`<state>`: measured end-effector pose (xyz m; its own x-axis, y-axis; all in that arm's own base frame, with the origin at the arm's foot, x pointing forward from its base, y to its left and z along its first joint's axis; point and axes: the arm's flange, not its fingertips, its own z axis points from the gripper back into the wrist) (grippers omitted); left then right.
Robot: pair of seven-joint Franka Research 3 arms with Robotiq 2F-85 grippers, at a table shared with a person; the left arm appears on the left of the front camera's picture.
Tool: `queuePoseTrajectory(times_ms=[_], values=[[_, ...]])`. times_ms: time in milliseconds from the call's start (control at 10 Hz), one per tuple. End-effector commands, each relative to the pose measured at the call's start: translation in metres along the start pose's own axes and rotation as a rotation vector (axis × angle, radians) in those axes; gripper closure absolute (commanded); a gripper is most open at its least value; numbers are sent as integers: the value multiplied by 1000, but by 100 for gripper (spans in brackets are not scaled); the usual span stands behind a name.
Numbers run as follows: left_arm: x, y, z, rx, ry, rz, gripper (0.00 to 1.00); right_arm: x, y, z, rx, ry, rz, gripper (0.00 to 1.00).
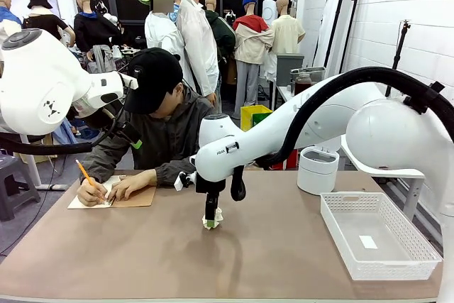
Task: Sort the paper based on its condition.
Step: If a person hands you a paper, place it in the Organizing basket , and if it's crumpled, put it in the Trash can.
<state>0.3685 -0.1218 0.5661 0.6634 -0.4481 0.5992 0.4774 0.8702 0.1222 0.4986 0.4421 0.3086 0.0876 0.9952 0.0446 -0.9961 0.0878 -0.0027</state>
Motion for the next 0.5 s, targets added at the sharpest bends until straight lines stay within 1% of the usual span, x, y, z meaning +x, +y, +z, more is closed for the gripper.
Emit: queuePoseTrajectory(times_ms=[0, 100, 200, 300, 400], values=[[0, 1, 1, -2, 5, 3, 0, 8, -4, 1, 0, 38, -24, 0], [0, 1, 1, -2, 5, 3, 0, 8, -3, 0, 1, 39, -29, 18], [0, 1, 1, -2, 5, 3, 0, 8, -4, -1, -3, 37, -30, 29], [0, 1, 1, -2, 5, 3, 0, 9, -4, -1, 8, 38, -32, 35], [0, 1, 1, -2, 5, 3, 0, 8, -4, -2, 9, 30, -23, 55]])
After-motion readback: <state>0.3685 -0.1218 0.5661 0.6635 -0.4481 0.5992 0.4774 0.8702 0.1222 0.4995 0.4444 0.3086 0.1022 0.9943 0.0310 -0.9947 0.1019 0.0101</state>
